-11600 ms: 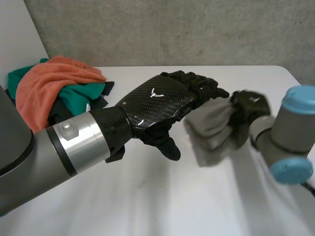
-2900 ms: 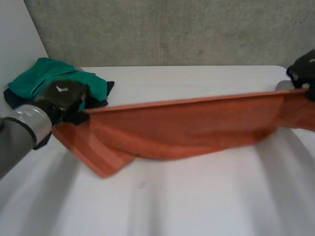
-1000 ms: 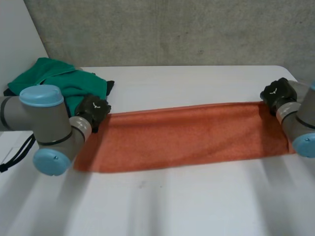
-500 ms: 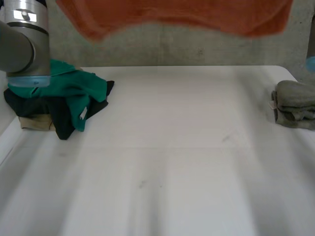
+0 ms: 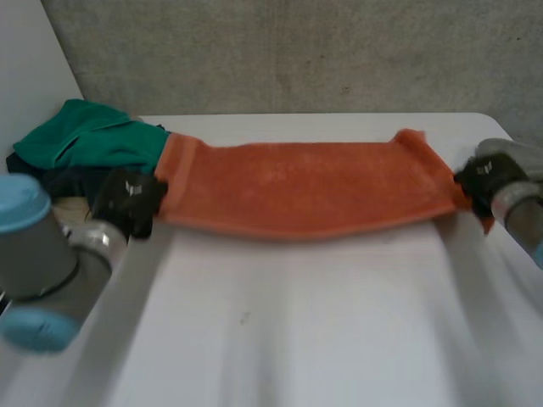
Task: Fold the laundry.
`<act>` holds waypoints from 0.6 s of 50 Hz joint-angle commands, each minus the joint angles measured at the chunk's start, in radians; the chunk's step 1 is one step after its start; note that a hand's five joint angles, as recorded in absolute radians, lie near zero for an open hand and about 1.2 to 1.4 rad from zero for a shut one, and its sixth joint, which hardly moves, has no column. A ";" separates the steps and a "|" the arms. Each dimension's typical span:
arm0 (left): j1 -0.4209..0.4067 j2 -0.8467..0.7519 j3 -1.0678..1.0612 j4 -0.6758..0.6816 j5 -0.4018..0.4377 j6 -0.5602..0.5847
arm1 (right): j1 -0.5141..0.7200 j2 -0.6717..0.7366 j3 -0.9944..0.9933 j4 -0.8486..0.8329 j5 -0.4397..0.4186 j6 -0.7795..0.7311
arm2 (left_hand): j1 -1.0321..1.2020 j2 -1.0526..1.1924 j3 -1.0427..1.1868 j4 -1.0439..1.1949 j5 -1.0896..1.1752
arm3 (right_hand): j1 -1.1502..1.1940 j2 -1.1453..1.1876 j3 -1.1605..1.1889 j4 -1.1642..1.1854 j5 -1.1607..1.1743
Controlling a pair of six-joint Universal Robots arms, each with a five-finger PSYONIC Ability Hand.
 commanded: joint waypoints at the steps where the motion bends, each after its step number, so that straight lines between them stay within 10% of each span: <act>1: 0.005 0.277 -0.289 -0.243 -0.004 0.229 | -0.099 -0.233 0.242 0.293 0.009 -0.234 | 0.248 0.198 0.203 0.192 0.203 | 0.274 0.222 0.211 0.198 0.185; 8: 0.042 0.352 -0.343 -0.476 0.002 0.300 | -0.187 -0.360 0.363 0.307 -0.012 -0.460 | 0.248 0.198 0.203 0.192 0.203 | 0.274 0.222 0.211 0.198 0.185; 30: -0.018 -0.259 0.376 0.005 -0.008 0.264 | -0.015 0.119 -0.080 -0.315 -0.004 -0.340 | 0.248 0.198 0.203 0.192 0.203 | 0.274 0.222 0.211 0.198 0.185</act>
